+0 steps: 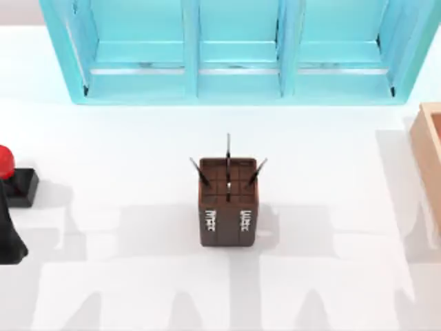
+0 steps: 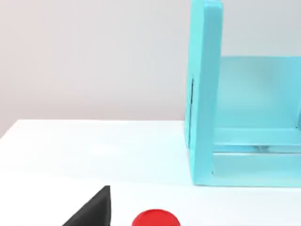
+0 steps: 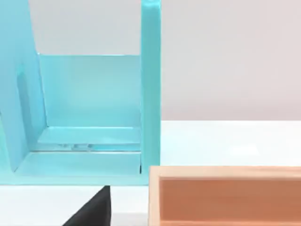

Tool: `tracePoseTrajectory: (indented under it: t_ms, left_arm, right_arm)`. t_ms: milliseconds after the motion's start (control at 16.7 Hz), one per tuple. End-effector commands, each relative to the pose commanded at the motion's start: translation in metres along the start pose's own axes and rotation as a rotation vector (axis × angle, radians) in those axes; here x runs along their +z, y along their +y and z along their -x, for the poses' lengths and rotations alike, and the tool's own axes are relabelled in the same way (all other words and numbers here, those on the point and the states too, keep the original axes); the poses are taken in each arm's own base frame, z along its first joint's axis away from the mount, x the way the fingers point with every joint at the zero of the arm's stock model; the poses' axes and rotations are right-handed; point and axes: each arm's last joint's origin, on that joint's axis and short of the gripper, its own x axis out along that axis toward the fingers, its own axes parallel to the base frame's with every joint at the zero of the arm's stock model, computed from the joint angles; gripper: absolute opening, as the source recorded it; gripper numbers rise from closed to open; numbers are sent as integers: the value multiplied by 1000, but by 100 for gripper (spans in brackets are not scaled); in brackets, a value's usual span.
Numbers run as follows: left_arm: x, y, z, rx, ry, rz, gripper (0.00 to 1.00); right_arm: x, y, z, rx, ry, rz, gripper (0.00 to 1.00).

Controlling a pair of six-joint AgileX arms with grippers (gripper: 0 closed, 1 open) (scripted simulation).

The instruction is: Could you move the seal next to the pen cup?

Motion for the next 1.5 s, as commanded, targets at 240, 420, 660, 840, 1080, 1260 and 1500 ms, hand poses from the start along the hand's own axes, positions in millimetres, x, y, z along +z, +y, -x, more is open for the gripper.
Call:
tracePoseTrajectory:
  t_ms: [240, 420, 660, 840, 1080, 1260, 1500]
  left_arm:
    - [5, 0, 0, 4, 27, -2, 100]
    - [29, 1, -2, 13, 129, -8, 100]
    - [79, 3, -23, 18, 373, -19, 100]
    - [112, 6, -64, 16, 635, -24, 100]
    - [125, 12, -136, 8, 1007, -25, 100]
    - [119, 17, -185, 1, 1236, -23, 100]
    - [104, 23, -239, -9, 1452, -18, 100]
  right_arm:
    - [0, 0, 0, 0, 0, 0, 100]
    - [0, 0, 0, 0, 0, 0, 100]
    - [0, 0, 0, 0, 0, 0, 100]
    - [0, 0, 0, 0, 0, 0, 100]
    - [0, 0, 0, 0, 0, 0, 100]
    - [0, 0, 0, 0, 0, 0, 100]
    - [0, 0, 0, 0, 0, 0, 100]
